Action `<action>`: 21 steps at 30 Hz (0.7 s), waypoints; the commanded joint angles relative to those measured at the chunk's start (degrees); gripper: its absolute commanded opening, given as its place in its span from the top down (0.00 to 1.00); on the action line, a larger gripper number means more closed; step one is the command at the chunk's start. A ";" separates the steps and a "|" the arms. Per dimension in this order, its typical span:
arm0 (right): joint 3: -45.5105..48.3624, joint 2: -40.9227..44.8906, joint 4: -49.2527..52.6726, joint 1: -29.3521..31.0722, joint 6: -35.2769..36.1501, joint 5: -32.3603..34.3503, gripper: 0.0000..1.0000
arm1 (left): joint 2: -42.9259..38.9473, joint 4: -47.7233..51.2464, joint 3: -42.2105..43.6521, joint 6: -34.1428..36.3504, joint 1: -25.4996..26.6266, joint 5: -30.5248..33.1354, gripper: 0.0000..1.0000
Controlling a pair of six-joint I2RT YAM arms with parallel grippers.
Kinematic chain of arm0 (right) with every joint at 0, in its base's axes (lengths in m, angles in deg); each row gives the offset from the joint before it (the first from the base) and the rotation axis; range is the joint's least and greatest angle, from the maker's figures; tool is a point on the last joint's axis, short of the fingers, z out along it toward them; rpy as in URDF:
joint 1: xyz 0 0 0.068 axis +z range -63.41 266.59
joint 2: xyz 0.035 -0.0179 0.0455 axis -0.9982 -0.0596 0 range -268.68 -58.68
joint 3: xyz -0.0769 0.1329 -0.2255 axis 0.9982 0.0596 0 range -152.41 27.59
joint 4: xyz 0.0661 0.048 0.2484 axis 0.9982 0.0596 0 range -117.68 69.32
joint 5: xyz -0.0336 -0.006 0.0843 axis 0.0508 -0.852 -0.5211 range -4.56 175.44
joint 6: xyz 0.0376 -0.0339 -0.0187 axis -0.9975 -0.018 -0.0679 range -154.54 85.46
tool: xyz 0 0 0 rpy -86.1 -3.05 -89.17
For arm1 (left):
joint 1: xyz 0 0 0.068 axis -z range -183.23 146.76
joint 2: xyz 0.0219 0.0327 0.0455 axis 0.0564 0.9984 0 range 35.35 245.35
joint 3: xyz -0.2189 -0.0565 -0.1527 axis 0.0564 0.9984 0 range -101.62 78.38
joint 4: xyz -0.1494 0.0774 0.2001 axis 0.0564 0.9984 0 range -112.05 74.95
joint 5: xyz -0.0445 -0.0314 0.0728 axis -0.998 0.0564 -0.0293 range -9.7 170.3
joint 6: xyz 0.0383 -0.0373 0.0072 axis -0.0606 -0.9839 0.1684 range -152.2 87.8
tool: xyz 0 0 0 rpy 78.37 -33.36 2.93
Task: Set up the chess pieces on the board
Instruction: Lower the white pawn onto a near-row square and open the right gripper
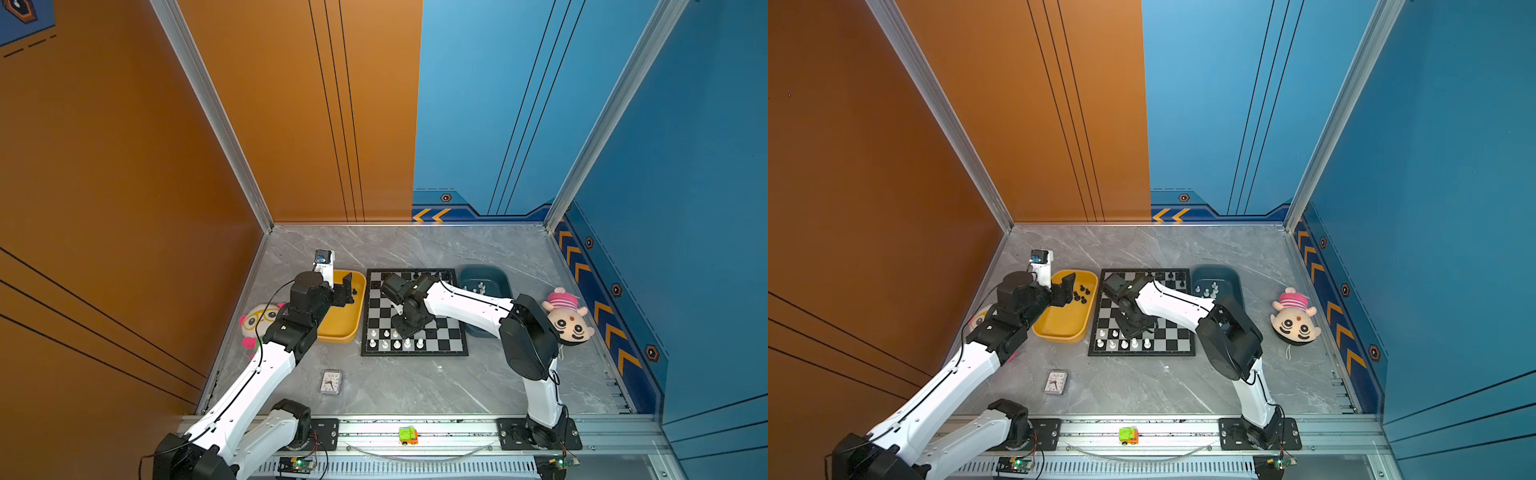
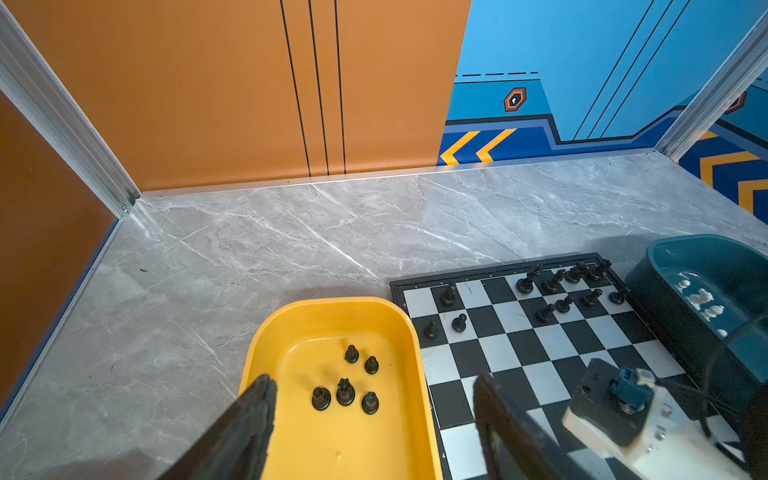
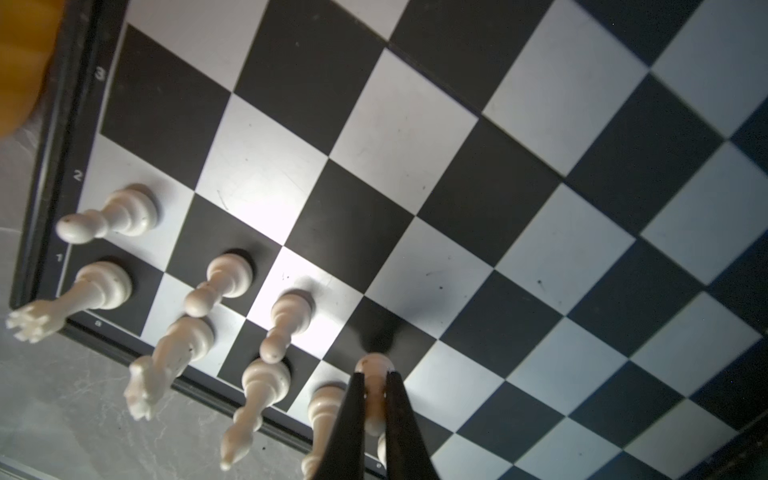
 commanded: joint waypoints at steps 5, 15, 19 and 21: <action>0.69 -1.34 -0.29 0.31 -1.29 -0.75 1.00 | -0.79 -0.53 0.84 -0.16 -0.05 0.31 0.24; 0.95 -1.62 -0.43 0.33 -1.30 -1.03 0.92 | -0.71 -0.51 0.85 -0.17 -0.07 0.40 0.24; 0.92 -1.43 -0.38 0.33 -1.30 -0.85 0.80 | -0.64 -0.60 0.87 -0.19 -0.06 0.31 0.24; 0.95 -1.27 -0.35 0.29 -1.30 -0.84 0.79 | -0.62 -0.57 0.87 -0.18 -0.09 0.31 0.24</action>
